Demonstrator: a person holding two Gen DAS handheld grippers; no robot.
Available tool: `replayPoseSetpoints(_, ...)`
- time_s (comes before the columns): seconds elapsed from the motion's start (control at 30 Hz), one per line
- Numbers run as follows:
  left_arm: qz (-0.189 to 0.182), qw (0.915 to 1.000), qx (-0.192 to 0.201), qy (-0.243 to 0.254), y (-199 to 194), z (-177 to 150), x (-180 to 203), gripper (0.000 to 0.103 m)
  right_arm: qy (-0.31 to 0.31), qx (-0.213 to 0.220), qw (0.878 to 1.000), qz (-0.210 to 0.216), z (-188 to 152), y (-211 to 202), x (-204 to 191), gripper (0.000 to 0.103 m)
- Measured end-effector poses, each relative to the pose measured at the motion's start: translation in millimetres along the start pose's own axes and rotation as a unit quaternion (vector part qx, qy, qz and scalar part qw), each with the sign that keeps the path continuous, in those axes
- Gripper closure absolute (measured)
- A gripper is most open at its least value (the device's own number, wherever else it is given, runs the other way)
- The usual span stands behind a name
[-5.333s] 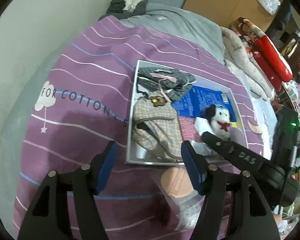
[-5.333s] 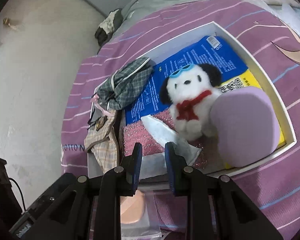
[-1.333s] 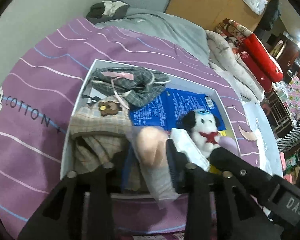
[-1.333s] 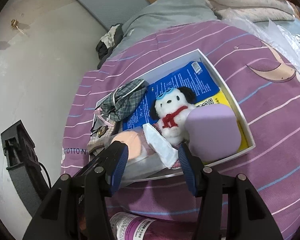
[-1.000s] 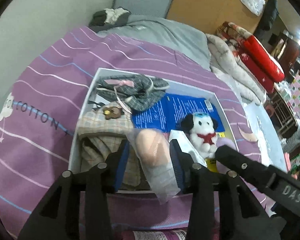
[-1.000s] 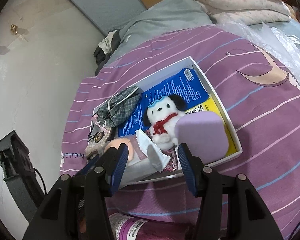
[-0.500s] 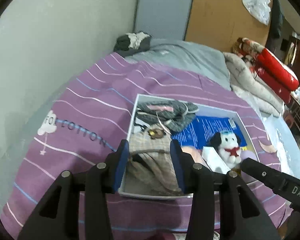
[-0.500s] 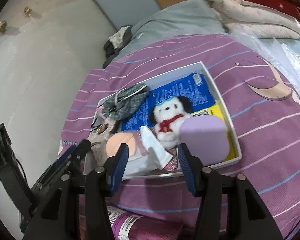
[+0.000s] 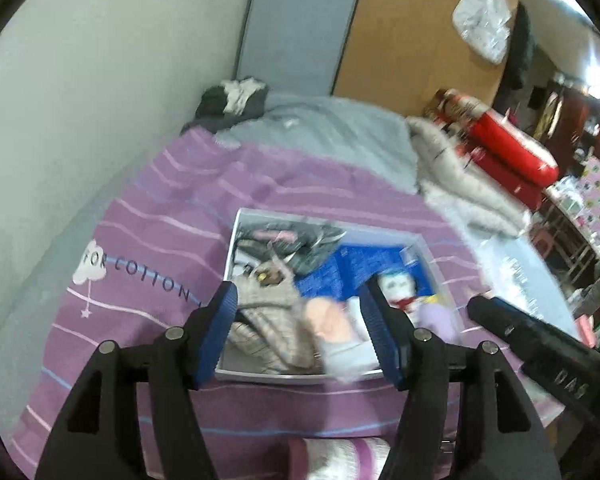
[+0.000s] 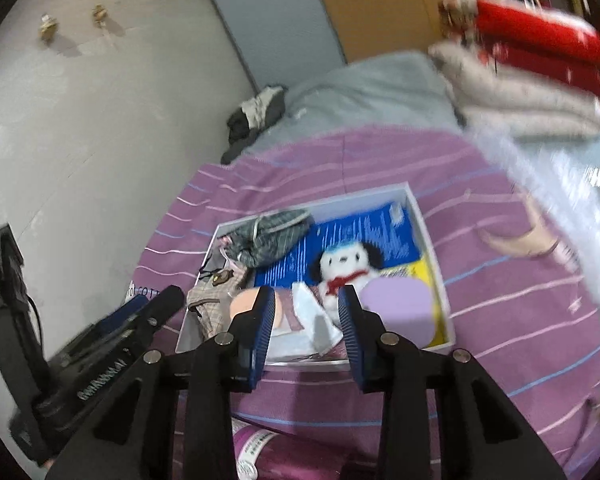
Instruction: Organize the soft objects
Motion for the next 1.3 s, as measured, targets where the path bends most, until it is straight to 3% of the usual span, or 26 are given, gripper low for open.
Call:
replayPoseSetpoints(0.07,-0.014,0.9996,0.026,0.000,-19.4,10.3,6.0,0.027,-0.018,0.011,1.000,0.002,3.1,-18.7,-4.9,0.060)
replayPoseSetpoints(0.13,-0.022,0.9977,0.065,0.002,-44.5,23.0,12.8,0.021,-0.019,0.033,0.999,0.010,6.9,-41.7,-7.8,0.043)
replayPoseSetpoints(0.17,-0.027,0.9958,0.087,0.006,-58.4,28.9,16.5,0.018,-0.018,0.047,0.999,0.015,7.9,-53.5,-8.7,0.027)
replayPoseSetpoints(0.2,-0.034,0.9943,0.101,0.010,-67.9,32.9,19.4,0.013,-0.022,0.065,0.997,0.021,7.6,-68.4,-10.3,0.017)
replayPoseSetpoints(0.3,-0.025,0.9942,0.101,0.029,-86.6,34.0,25.2,0.000,-0.058,0.084,0.995,0.001,0.8,-92.1,-14.5,0.017)
replayPoseSetpoints(0.4,0.030,0.9945,0.068,0.074,-93.1,17.9,26.3,0.001,-0.103,0.092,0.990,-0.043,-11.8,-105.4,-17.4,0.017)
replayPoseSetpoints(0.5,0.063,0.9916,0.067,0.091,-104.9,-4.9,24.9,0.001,-0.149,0.091,0.982,-0.073,-31.0,-111.6,-23.9,0.017)
replayPoseSetpoints(0.67,0.038,0.9949,-0.012,0.093,-100.9,-65.8,26.3,0.001,-0.175,0.133,0.961,-0.167,-60.1,-114.7,-14.8,0.014)
replayPoseSetpoints(0.73,0.038,0.9961,-0.027,0.075,-96.1,-86.3,19.4,0.001,-0.167,0.123,0.965,-0.162,-77.6,-106.6,-9.7,0.014)
replayPoseSetpoints(0.87,0.067,0.9965,-0.011,0.047,-89.6,-112.7,6.5,0.001,-0.105,0.094,0.986,-0.090,-112.2,-84.5,5.1,0.014)
replayPoseSetpoints(1.0,0.073,0.9961,-0.020,0.045,-77.3,-129.2,1.0,0.001,-0.084,0.082,0.986,-0.120,-126.2,-64.4,20.5,0.014)
replayPoseSetpoints(1.3,0.076,0.9955,-0.039,0.040,-63.2,-141.4,-4.2,0.003,-0.075,0.043,0.991,-0.106,-139.5,-50.3,23.8,0.014)
Point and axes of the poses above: each gripper's, at about its wrist camera, not at the fingertips, and y roughly the way its jaws point, x to its right, z to its top, the point moved 10 cm from there along y, roughly the way its jaws point, and after that the axes turned 10 degrees about y, right-handed, at the moved point
